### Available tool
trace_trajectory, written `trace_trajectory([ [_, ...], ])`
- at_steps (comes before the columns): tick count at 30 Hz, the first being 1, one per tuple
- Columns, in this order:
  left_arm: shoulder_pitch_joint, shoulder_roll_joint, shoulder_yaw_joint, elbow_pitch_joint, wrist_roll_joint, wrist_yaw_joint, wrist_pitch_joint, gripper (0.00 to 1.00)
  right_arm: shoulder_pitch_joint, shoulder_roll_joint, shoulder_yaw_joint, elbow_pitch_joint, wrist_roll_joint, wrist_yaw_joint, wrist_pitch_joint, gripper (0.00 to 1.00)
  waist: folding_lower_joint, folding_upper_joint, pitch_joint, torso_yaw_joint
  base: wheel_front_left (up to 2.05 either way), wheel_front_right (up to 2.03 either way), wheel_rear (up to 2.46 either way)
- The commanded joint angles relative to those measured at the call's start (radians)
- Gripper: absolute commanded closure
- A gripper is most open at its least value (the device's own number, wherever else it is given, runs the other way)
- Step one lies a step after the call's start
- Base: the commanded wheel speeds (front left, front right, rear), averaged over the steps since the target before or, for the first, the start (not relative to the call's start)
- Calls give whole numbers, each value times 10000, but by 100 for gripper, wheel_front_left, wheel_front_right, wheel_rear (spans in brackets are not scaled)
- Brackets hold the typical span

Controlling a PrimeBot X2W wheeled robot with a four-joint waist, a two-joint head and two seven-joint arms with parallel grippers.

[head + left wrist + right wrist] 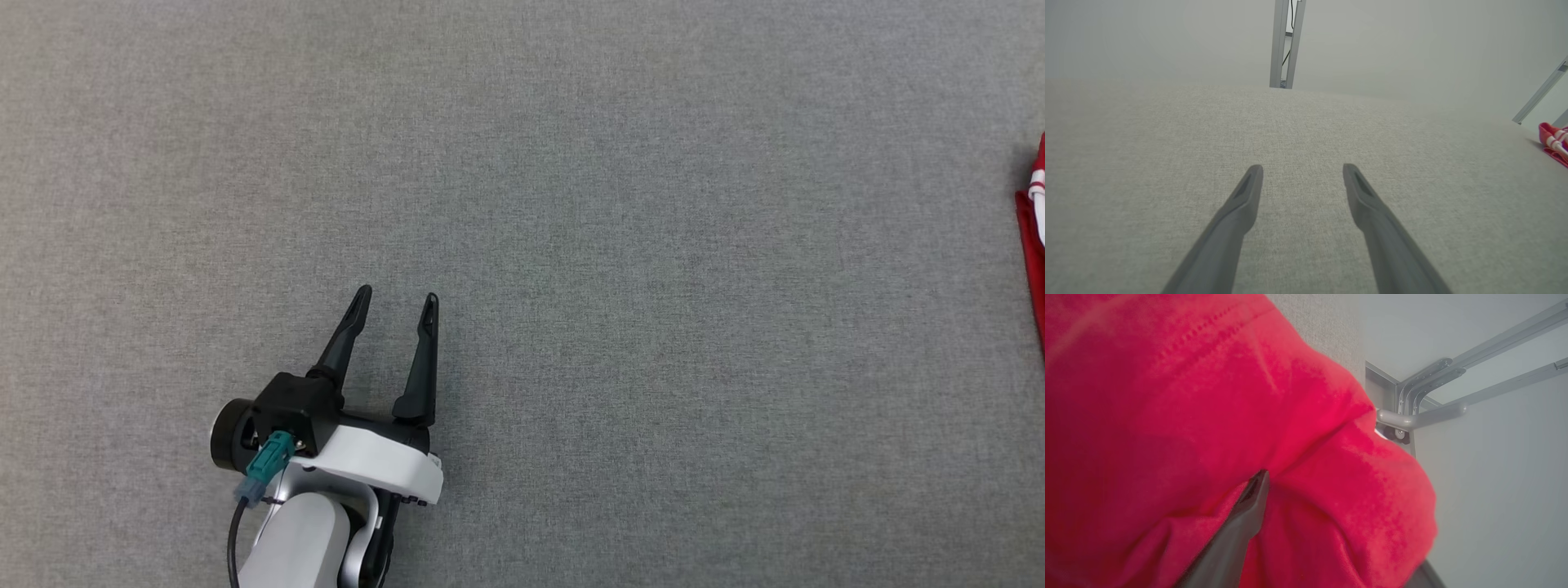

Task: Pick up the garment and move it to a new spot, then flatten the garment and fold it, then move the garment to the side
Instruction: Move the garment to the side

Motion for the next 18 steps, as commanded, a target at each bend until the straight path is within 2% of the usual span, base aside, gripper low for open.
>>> trace_trajectory([
  [1,-111,41,53,31,-36,-1,-29,0,11,42,40,11,53,0,-19,0,0,0,-61,-14,0,0,0],
  [18,450,42,156,66,-349,95,-28,0,-1051,-431,589,427,-594,0,870,0,0,0,-1247,-174,0,0,0],
])
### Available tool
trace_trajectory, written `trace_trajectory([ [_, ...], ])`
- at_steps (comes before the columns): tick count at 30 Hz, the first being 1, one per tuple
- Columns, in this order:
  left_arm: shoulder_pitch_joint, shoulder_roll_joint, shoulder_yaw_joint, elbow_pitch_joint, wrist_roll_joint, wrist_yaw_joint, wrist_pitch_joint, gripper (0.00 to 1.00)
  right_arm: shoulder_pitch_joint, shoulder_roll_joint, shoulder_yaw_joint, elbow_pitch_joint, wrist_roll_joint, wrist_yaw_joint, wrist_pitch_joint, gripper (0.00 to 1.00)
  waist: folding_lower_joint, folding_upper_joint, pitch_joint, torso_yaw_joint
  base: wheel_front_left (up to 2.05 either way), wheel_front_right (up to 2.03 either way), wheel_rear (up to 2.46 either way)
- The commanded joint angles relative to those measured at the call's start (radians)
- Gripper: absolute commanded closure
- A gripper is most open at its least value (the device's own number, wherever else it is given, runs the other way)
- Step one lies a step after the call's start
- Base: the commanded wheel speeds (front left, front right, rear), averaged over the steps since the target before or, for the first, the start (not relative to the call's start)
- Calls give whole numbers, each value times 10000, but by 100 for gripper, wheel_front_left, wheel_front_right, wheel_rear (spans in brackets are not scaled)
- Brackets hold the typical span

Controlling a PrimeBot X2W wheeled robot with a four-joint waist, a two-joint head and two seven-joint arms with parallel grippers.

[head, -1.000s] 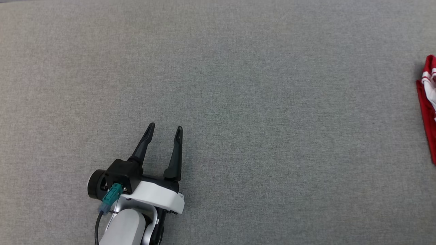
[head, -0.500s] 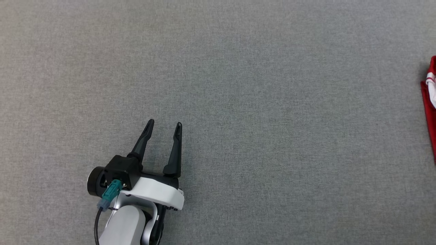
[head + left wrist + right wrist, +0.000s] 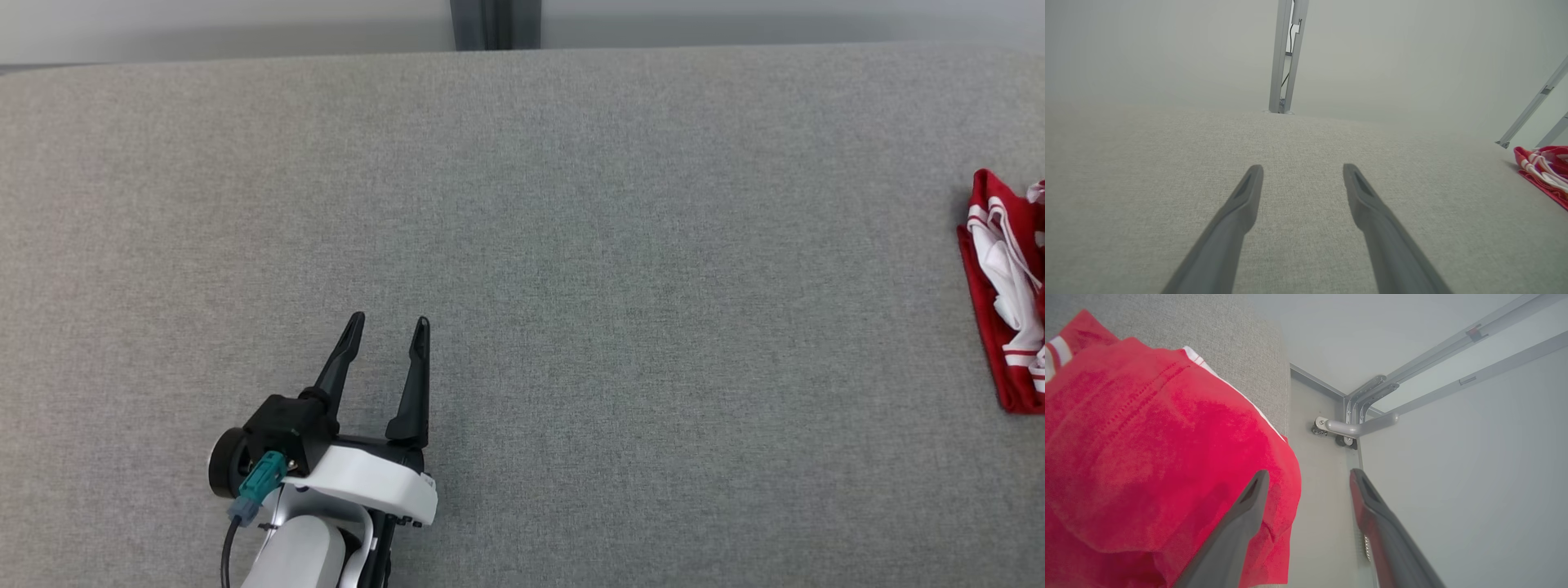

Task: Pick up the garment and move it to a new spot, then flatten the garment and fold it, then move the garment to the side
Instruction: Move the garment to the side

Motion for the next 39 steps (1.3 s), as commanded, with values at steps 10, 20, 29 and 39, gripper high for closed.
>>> trace_trajectory([
  [10,645,43,309,-45,-91,55,-27,0,-820,574,-307,-265,-292,0,-1614,0,0,-1,-1070,-86,0,0,0],
  [20,1268,38,1112,-293,46,-52,-27,0,-158,2087,-1995,-2448,119,0,-2601,0,0,-1,-2196,-449,0,0,0],
  [29,1735,41,1670,-650,-251,-140,-26,0,4274,4670,-8661,-7361,-3290,1,-2572,0,0,-1,-2860,-617,0,0,0],
  [39,2103,41,1838,-774,-216,-48,-26,0,7829,7049,-10478,-9523,-5872,0,-2574,0,0,-1,-3140,-576,0,0,0],
])
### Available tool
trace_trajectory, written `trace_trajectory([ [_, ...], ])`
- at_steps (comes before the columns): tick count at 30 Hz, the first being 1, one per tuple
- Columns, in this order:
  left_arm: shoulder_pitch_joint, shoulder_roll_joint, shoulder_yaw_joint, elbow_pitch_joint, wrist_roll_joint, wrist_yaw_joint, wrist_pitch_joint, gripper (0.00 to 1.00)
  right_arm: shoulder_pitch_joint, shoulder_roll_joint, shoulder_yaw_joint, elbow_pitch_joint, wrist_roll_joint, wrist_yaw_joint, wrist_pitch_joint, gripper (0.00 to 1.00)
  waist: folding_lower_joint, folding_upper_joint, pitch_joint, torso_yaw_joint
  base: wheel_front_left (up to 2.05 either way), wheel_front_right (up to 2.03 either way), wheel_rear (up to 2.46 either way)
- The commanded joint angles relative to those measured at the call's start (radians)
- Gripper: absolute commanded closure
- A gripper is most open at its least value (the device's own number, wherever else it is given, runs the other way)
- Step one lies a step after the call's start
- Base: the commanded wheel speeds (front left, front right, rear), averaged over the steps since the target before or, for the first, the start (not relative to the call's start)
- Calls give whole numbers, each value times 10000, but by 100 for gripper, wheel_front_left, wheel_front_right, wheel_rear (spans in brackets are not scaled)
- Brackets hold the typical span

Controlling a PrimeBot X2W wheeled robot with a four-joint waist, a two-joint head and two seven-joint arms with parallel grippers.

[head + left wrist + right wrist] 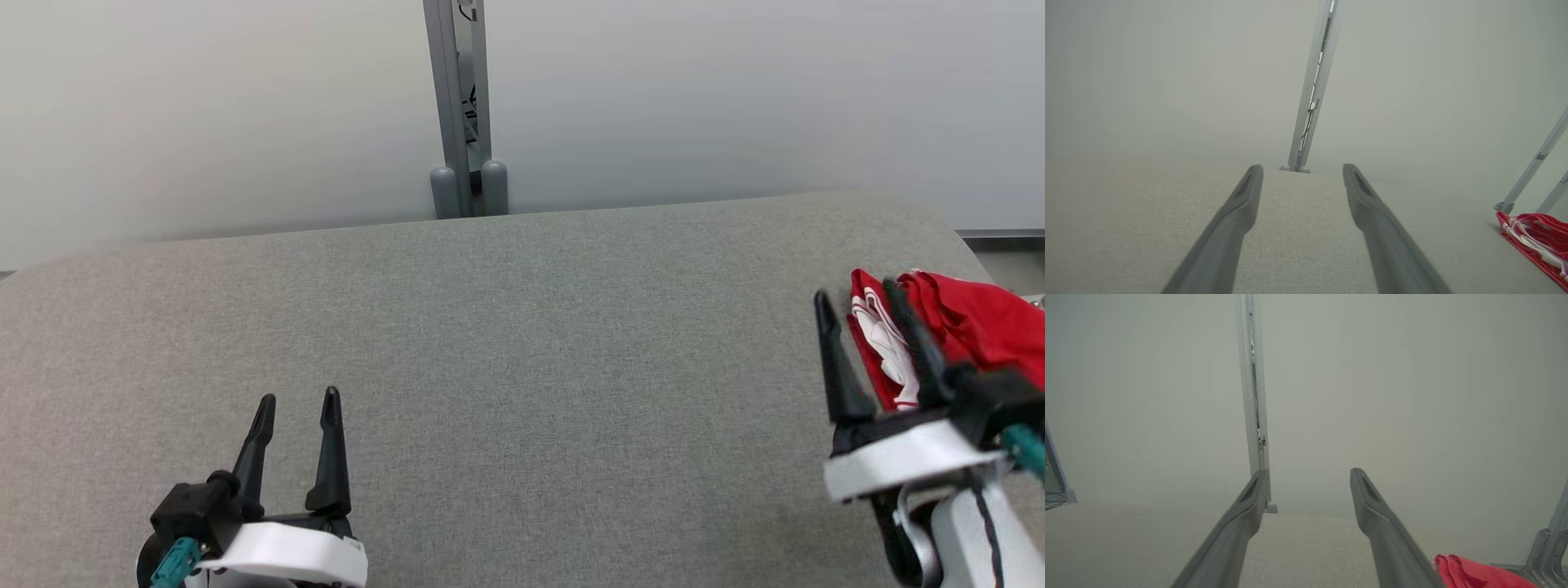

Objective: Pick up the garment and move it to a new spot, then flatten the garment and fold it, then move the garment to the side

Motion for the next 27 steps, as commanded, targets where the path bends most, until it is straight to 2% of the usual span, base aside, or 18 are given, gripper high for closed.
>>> trace_trajectory([
  [1,101,34,63,-8,31,80,-26,0,342,127,-114,-65,-82,3,-6,0,0,0,-2,-12,0,0,0],
  [4,266,45,227,82,-397,184,-27,0,880,400,-40,-40,-322,5,-5,0,0,0,17,-19,0,0,0],
  [11,335,34,440,250,-380,97,-26,0,1262,634,337,244,-713,5,-6,0,0,0,16,-25,0,0,0],
  [27,410,39,231,568,-269,346,-26,0,1183,714,700,536,-910,5,-7,0,0,0,-32,87,0,0,0],
])
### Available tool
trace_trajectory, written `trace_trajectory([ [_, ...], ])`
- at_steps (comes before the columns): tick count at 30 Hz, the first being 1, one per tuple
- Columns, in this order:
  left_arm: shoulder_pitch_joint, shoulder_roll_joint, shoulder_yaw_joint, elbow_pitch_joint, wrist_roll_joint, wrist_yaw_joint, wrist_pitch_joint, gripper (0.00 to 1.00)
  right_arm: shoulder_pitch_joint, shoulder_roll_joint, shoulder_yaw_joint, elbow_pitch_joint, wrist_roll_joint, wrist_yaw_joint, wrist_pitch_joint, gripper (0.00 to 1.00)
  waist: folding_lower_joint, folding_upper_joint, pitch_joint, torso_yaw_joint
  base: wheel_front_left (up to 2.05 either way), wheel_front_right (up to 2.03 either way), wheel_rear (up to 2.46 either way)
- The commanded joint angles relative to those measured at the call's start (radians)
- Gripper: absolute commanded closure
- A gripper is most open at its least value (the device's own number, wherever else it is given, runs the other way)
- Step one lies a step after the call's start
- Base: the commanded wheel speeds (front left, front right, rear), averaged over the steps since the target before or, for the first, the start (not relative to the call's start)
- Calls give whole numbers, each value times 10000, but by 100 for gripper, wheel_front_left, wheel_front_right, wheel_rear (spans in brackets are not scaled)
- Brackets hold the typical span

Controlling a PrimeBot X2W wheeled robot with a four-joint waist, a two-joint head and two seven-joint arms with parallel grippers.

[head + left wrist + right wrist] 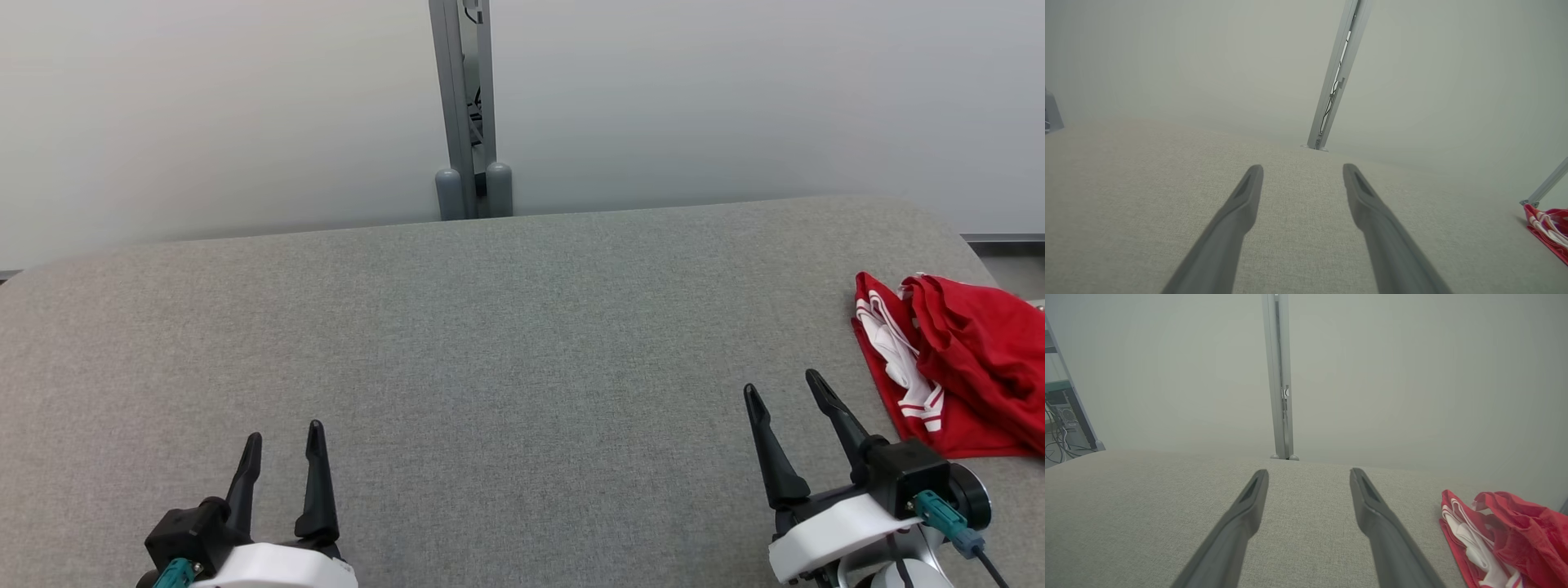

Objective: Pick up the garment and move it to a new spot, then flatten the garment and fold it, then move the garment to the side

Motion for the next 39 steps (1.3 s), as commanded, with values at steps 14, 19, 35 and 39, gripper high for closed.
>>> trace_trajectory([
  [14,135,39,210,222,-145,65,-27,0,-112,-24,154,-54,24,3,-9,0,0,0,-30,155,0,0,0],
  [19,110,39,155,285,-219,14,-26,0,-149,-26,202,-67,13,1,-9,0,0,0,-22,230,0,0,0],
  [35,131,39,211,453,-659,-317,-27,0,-144,-26,339,-55,89,3,-9,0,0,0,-23,359,0,0,0],
  [39,131,39,248,474,-721,-315,-26,0,-141,-25,354,-47,16,3,-9,0,0,0,-13,367,0,0,0],
])
